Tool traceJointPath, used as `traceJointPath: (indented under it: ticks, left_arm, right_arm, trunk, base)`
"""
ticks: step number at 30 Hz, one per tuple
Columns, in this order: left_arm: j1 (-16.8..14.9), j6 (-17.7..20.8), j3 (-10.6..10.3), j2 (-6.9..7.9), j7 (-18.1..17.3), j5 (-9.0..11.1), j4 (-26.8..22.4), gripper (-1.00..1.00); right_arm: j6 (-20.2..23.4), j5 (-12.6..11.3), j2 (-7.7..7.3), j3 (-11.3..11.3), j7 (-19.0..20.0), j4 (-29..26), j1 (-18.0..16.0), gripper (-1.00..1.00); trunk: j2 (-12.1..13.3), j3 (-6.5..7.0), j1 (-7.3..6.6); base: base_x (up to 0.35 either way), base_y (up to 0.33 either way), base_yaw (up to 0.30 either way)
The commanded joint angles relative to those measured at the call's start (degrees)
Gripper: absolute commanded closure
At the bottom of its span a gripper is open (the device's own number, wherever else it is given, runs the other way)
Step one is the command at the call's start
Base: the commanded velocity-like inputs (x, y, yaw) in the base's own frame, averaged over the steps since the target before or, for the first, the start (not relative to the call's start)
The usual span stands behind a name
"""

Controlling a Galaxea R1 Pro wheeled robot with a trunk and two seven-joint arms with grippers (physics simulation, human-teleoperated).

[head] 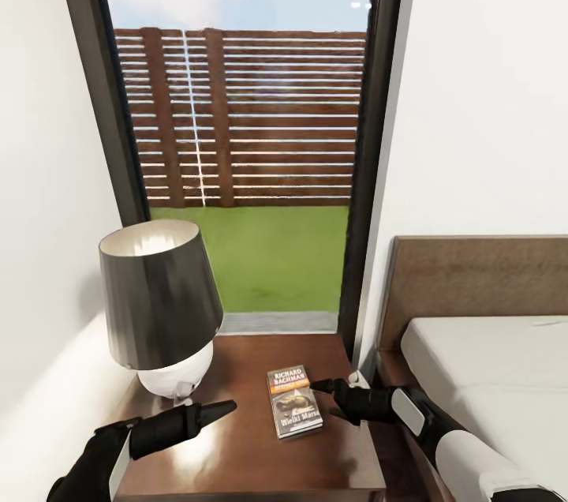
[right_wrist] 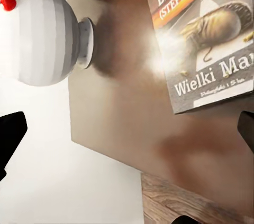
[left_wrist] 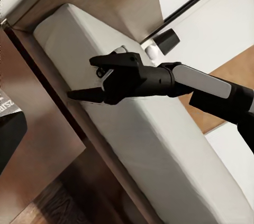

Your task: In the bedroom, move the book from the bed onto either nightstand, and place the two sandals side by side next to the bed.

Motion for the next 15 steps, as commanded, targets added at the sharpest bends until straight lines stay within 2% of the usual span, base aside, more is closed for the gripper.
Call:
traceJointPath:
  ticks: [1, 5, 9, 11, 15]
  left_arm:
    - [0.0, 0.6, 0.3, -0.06, -0.3, -0.6, 0.0, -1.00]
    - [0.1, 0.4, 0.4, -0.02, 1.8, -0.7, 1.3, -1.00]
    - [0.5, -0.2, 0.4, 0.08, 3.8, -0.8, 2.4, -1.00]
    - [0.7, -1.6, 0.5, 0.19, 4.6, -0.8, 3.7, -1.00]
    - [0.8, -6.8, 0.5, 0.65, 7.4, -0.9, 8.8, -1.00]
  right_arm:
    - [-0.1, -0.4, -0.07, 0.5, 0.1, 0.0, 0.0, -1.00]
    - [-1.0, -0.2, -0.04, 0.6, 0.0, 0.0, 0.0, -1.00]
    - [-5.0, 0.2, -0.03, 0.7, 0.1, 0.0, 0.0, -1.00]
    - [-6.1, 0.2, -0.05, 0.7, 0.1, 0.0, 0.0, -1.00]
    - [-7.0, 0.3, -0.19, 0.7, 0.2, 0.0, 0.2, -1.00]
  trunk:
    - [0.4, 0.12, -0.24]
    - [2.0, 0.84, -1.11]
    - [3.6, 1.56, -1.99]
    - [4.4, 1.92, -2.43]
    - [6.0, 2.64, -3.31]
  base:
    - [0.000, 0.000, 0.000]
    - [0.000, 0.000, 0.000]
    - [0.000, 0.000, 0.000]
    - [0.000, 0.000, 0.000]
    - [0.000, 0.000, 0.000]
